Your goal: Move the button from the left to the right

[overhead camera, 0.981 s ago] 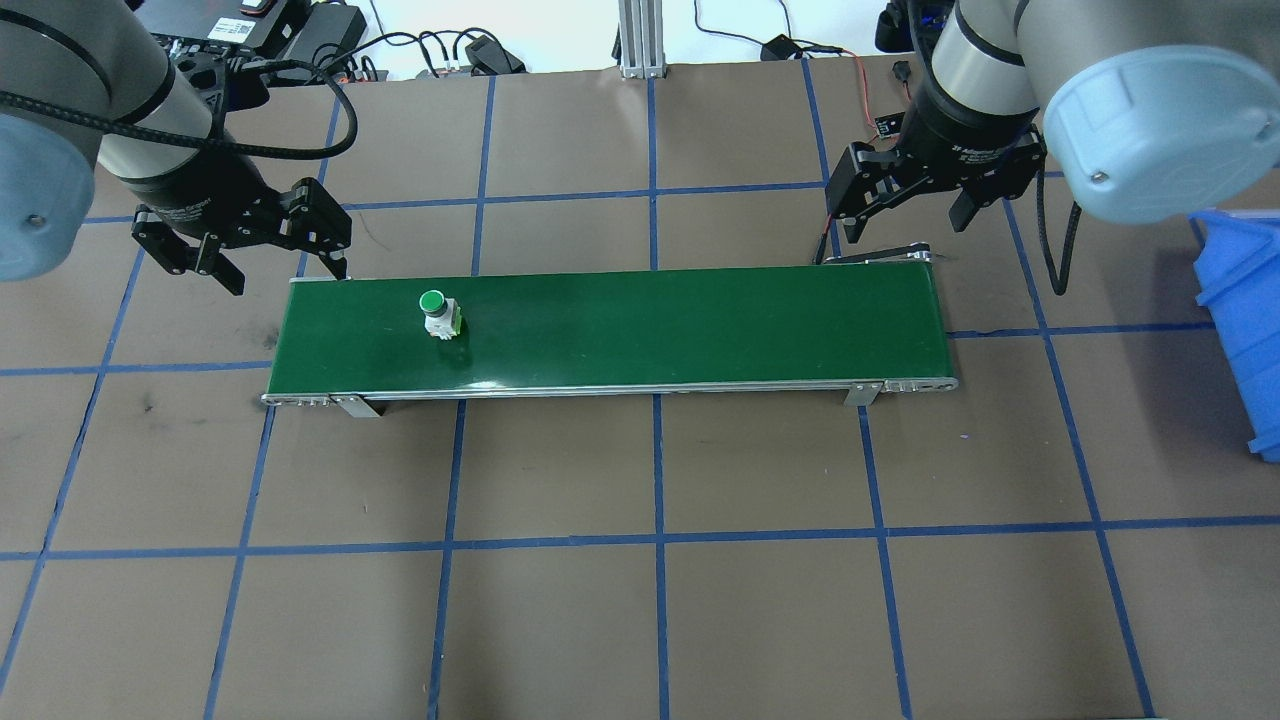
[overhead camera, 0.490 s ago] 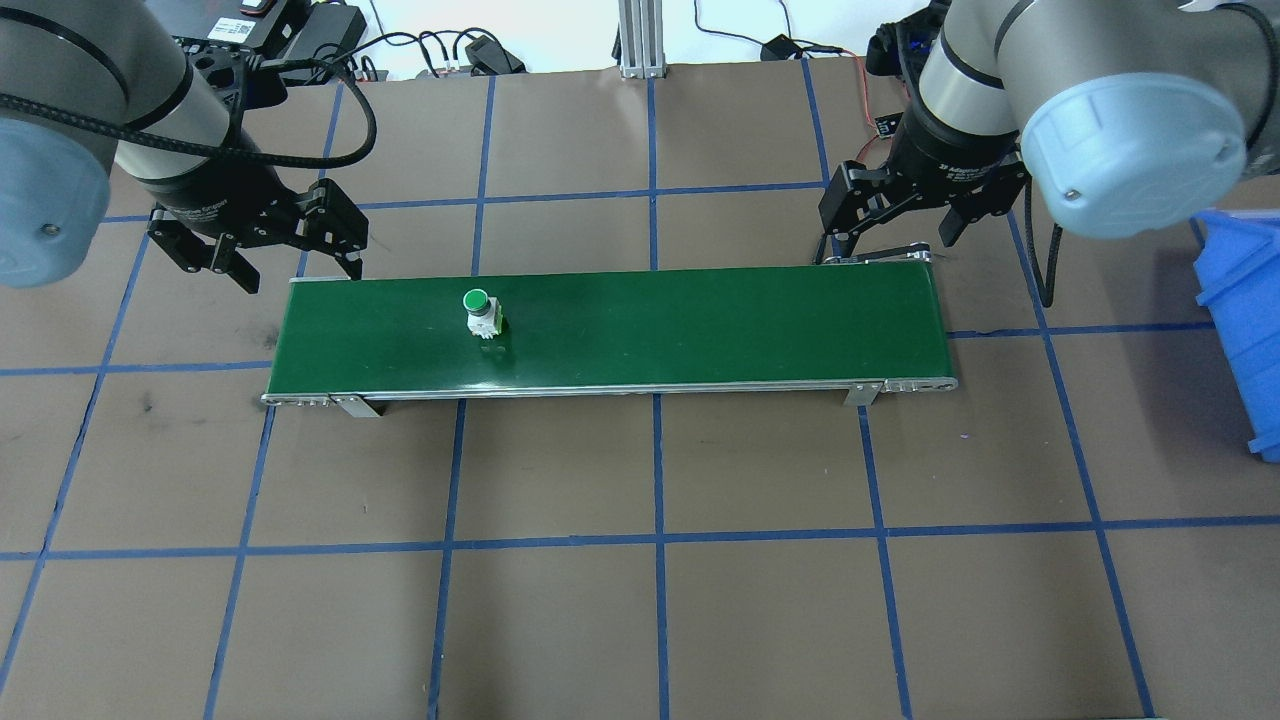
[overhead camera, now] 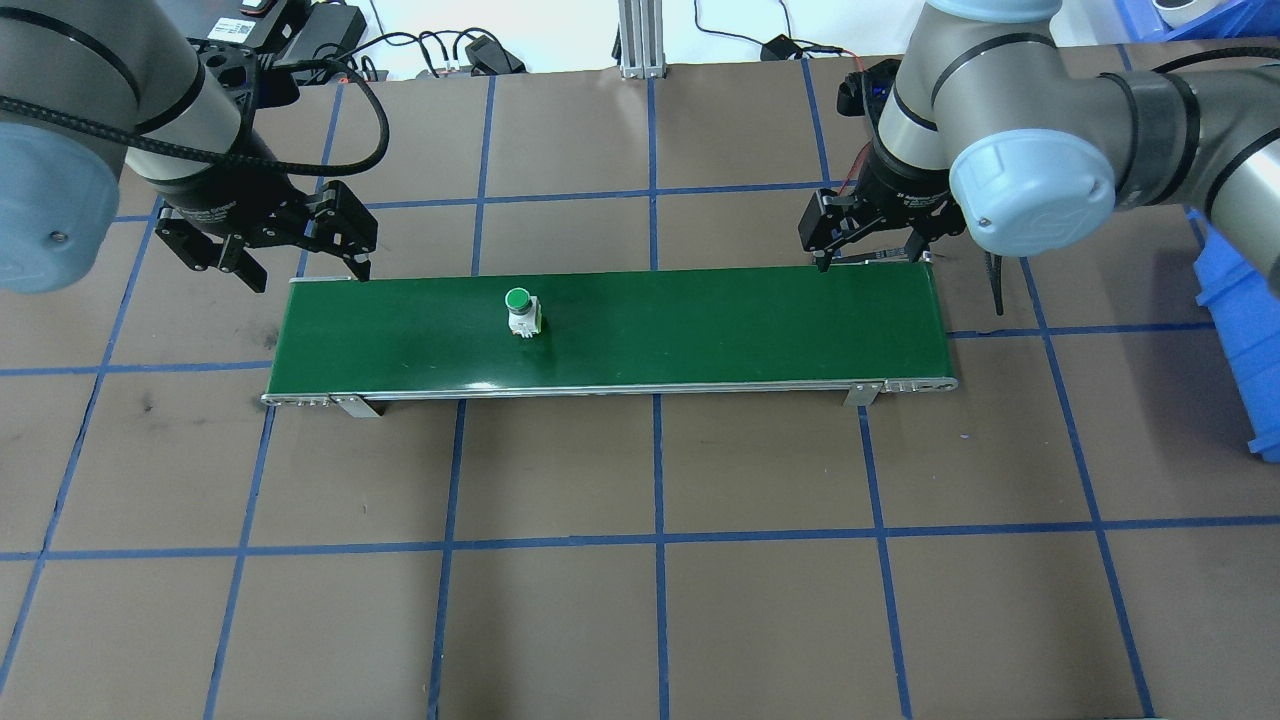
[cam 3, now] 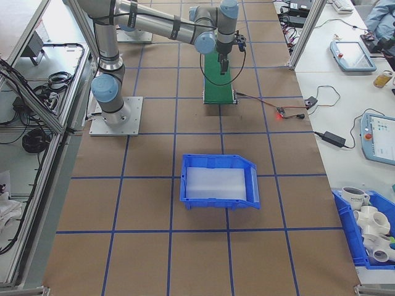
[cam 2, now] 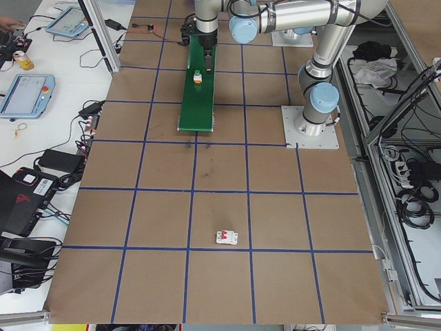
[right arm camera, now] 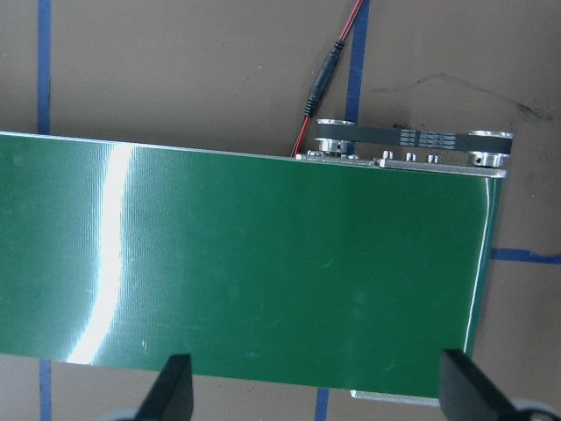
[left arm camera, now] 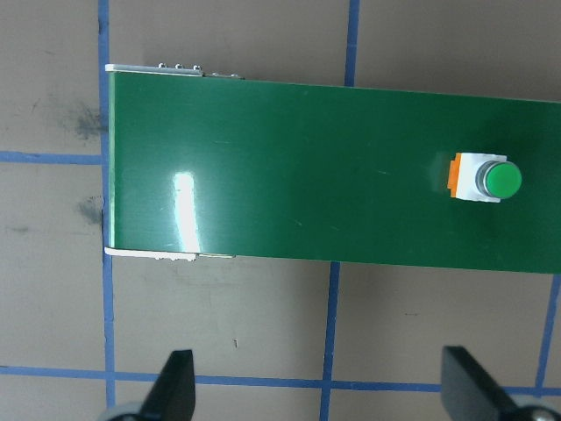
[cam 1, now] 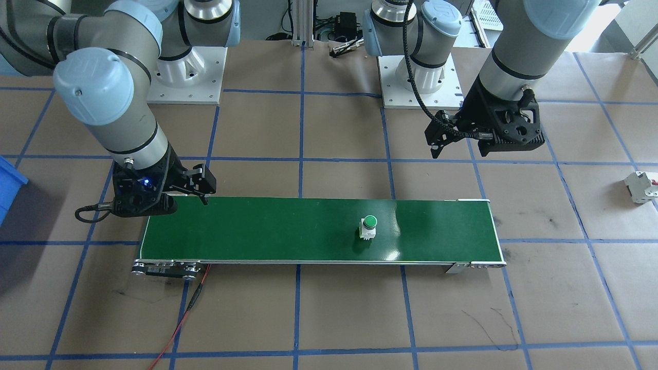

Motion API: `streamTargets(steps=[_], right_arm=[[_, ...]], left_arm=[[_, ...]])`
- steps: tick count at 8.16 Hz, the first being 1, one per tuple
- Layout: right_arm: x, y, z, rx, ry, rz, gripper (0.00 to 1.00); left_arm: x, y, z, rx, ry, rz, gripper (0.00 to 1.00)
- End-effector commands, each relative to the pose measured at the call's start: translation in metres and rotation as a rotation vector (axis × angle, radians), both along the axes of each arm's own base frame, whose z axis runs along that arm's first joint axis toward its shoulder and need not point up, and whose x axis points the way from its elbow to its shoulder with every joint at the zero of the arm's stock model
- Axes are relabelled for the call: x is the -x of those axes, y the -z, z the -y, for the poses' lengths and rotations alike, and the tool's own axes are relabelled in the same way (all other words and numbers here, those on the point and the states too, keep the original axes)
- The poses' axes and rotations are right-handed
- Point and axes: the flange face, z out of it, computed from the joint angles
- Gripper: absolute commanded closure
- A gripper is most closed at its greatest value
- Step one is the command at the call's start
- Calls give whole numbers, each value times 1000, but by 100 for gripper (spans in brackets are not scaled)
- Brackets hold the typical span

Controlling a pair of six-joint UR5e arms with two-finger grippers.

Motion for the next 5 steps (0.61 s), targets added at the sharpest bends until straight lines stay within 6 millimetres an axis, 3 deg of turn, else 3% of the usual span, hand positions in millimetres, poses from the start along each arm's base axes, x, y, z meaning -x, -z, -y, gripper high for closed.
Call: streamTargets(steps=[1, 3, 5], right_arm=[[4, 20, 6, -14, 11, -3, 0], [15, 30, 12, -32, 47, 116, 3], [57, 42, 11, -43, 45, 205, 5]], left_arm=[[0, -1, -1, 2, 6, 2, 0], [0, -1, -1, 0, 7, 3, 0], [0, 0, -1, 1, 7, 3, 0]])
